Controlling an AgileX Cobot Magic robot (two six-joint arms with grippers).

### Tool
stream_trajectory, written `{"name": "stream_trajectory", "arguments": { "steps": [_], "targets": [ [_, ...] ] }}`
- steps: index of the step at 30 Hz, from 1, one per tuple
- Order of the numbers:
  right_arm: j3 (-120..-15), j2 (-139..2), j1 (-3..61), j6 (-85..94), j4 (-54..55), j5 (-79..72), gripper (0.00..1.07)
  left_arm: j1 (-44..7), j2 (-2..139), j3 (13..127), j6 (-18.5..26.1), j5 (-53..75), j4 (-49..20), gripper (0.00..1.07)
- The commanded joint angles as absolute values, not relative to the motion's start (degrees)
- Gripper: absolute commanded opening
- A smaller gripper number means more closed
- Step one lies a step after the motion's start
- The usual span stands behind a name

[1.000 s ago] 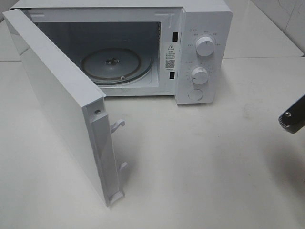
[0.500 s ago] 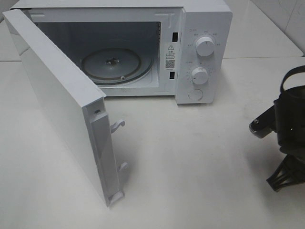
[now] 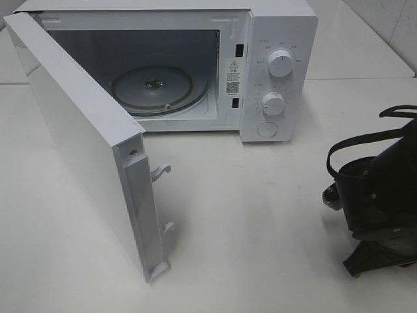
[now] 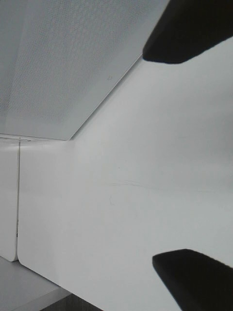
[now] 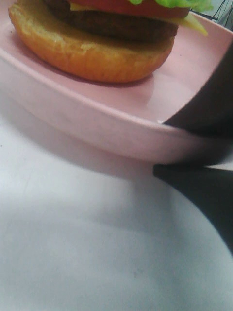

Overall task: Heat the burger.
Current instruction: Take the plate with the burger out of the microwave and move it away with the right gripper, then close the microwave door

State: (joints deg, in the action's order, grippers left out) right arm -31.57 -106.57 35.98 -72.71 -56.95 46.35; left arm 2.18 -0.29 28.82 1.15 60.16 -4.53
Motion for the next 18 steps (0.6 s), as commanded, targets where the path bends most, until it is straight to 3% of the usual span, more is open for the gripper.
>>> {"name": "stream_trajectory", "arguments": {
  "steps": [1, 4, 9, 18],
  "targets": [
    [-31.74, -107.43, 35.7, -73.8, -59.13, 48.7, 0.17, 2.35, -1.38, 28.65, 1.2, 59.47, -4.35, 0.95],
    [-32.14, -107.37, 35.7, -72.25, -58.1, 48.07, 0.31, 2.35, -1.38, 28.65, 1.2, 59.47, -4.35, 0.95],
    [-34.09, -105.71, 35.7, -66.52, -53.86, 48.19, 0.44, 2.35, -1.38, 28.65, 1.2, 59.47, -4.35, 0.95],
    [-35.24, -96.09, 35.7, -57.41, -47.5, 48.59, 0.46, 2.35, -1.38, 28.65, 1.2, 59.47, -4.35, 0.95]
  ]
}}
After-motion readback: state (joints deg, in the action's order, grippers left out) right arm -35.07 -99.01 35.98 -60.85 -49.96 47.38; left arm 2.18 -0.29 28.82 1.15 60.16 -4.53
